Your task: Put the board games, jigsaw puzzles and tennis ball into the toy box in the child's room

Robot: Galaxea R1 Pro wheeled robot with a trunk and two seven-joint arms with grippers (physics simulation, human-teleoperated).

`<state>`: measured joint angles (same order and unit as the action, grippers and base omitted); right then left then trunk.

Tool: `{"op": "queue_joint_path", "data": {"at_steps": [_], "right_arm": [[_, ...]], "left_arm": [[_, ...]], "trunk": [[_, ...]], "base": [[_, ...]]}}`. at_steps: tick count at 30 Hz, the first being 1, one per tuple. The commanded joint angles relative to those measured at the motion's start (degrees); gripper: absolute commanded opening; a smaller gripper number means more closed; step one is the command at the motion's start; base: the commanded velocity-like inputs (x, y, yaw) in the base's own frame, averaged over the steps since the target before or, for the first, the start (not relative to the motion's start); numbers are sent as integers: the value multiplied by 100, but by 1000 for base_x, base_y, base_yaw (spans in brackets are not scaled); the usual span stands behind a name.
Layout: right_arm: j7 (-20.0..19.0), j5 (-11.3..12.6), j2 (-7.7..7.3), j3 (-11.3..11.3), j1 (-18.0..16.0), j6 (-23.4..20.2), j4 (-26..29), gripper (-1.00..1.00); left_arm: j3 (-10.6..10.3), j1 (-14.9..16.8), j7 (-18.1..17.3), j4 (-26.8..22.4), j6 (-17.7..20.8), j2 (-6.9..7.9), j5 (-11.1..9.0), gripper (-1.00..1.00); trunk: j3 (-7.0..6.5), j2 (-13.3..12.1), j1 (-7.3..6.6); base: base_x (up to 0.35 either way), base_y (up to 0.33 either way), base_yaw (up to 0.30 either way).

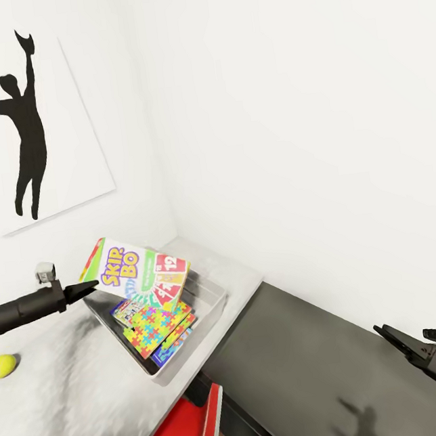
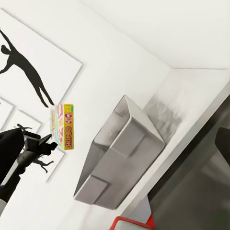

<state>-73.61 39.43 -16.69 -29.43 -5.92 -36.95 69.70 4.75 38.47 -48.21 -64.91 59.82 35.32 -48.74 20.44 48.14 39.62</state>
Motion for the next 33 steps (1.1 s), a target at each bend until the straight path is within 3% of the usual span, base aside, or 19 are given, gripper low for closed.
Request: {"op": "queue_joint_path", "data": {"at_steps": [1,6,11,15,19,22,28,33], "right_arm": [[-6,21,-1,1,-4,-49,0,100],[-5,21,-1,5,-5,-49,0,100],[-5,21,-1,2,-5,-49,0,100],[-4,21,-1,0,-6,-51,0,100],[-4,21,-1,-1,-6,-49,0,100],[-4,21,-1,-1,-4,-49,0,100],[-4,21,-1,0,-5,-49,0,100],[-4,18,-1,1,-4,-53,0,100]], "left_arm": [[-145,83,-31,2,18,30,18,-100],[-784,435,-30,29,18,88,19,-100],[-1176,644,-25,58,18,96,17,-100],[-1268,752,-16,66,18,103,97,-100],[-1295,891,-15,82,18,116,531,-100],[-1299,955,-15,105,18,121,704,-100],[-1305,1117,-15,338,18,124,813,-100],[-1303,1192,-33,397,18,124,1066,-100]], "trunk": [[7,5,1],[7,5,1],[7,5,1],[7,5,1],[7,5,1],[7,5,1],[7,5,1],[7,5,1]], "base": [[0,0,0],[0,0,0],[0,0,0],[0,0,0],[0,0,0],[0,0,0],[0,0,0],[0,0,0]]}}
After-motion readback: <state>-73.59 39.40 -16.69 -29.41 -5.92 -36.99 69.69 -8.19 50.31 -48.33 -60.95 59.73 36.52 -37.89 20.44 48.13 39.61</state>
